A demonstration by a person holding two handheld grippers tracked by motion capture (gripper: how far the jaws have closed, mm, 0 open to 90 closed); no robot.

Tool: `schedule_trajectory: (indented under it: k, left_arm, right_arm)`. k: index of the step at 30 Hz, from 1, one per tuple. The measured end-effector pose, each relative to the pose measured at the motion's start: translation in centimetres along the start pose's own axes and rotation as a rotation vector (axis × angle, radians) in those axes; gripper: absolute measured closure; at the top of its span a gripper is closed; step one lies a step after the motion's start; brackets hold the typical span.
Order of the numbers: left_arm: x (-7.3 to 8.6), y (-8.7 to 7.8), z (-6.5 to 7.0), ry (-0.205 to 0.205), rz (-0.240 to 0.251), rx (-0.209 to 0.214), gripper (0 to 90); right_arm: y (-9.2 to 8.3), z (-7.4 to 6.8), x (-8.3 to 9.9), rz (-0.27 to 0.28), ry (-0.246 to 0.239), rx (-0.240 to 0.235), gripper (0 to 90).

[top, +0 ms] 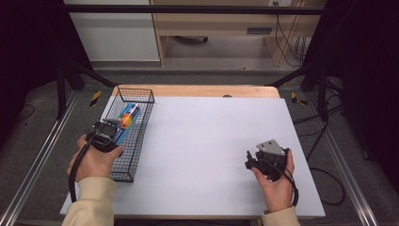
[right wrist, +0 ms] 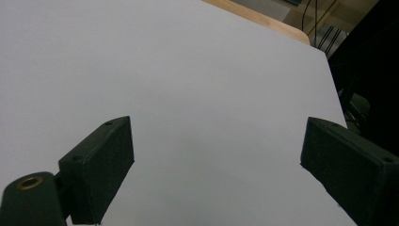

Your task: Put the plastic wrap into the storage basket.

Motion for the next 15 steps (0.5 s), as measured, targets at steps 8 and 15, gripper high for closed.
schedule_trajectory:
  k: [8,15]
  left_arm:
    - [-0.1,0.7,-0.1,0.024,-0.07,-0.045,32.1]
    - [-0.5,1.2,0.0,0.051,-0.115,-0.047,32.1]
  right_arm:
    - [0.1,0.0,0.1,-0.004,-0.003,-0.003,10.4]
    - [0.1,-0.1,0.1,-0.006,-0.01,-0.006,10.4]
Point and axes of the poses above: each handheld gripper's, and its own axes: y roughly forward along the jaws, x roughly out of its underside, z roughly to its right, the point moved 6 cm from there along y, roughly forward along the jaws, and after that the axes turned 15 degrees about x, right-handed, at the moved point
